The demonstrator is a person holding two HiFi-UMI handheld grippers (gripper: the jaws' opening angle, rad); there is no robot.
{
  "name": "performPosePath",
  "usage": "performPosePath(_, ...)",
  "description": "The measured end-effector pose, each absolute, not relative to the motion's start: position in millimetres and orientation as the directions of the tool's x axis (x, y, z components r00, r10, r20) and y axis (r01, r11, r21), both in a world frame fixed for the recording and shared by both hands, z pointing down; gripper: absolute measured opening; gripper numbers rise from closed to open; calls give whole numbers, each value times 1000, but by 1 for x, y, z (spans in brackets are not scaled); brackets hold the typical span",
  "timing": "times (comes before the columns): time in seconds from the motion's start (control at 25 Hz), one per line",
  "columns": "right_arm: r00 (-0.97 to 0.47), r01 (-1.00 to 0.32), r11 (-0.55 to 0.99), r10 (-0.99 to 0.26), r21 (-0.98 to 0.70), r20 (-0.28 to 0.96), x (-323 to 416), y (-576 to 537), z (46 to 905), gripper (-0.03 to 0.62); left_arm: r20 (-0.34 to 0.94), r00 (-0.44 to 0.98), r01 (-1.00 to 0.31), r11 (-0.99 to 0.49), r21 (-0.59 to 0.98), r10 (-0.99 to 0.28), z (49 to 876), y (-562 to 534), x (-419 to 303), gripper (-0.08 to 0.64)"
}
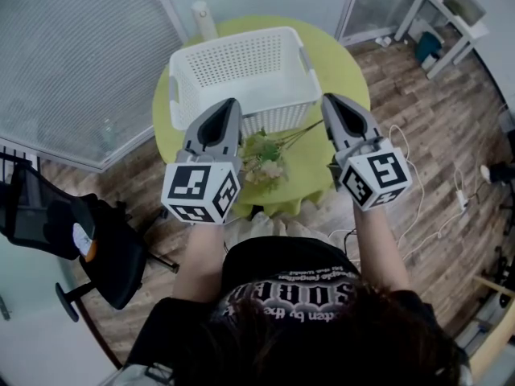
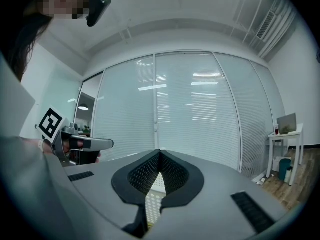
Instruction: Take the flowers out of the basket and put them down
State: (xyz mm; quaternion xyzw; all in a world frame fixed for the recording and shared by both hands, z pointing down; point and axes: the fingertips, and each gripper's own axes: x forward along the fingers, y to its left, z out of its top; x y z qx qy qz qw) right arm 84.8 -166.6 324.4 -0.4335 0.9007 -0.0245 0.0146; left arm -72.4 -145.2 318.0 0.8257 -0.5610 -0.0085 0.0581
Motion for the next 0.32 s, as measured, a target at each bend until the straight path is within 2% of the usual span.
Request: performPosePath(0.32,-611,-790,611,-791,-52,-15,88,-170,322,28,50,367,-927,-361,100,-929,317,-146,-74,3)
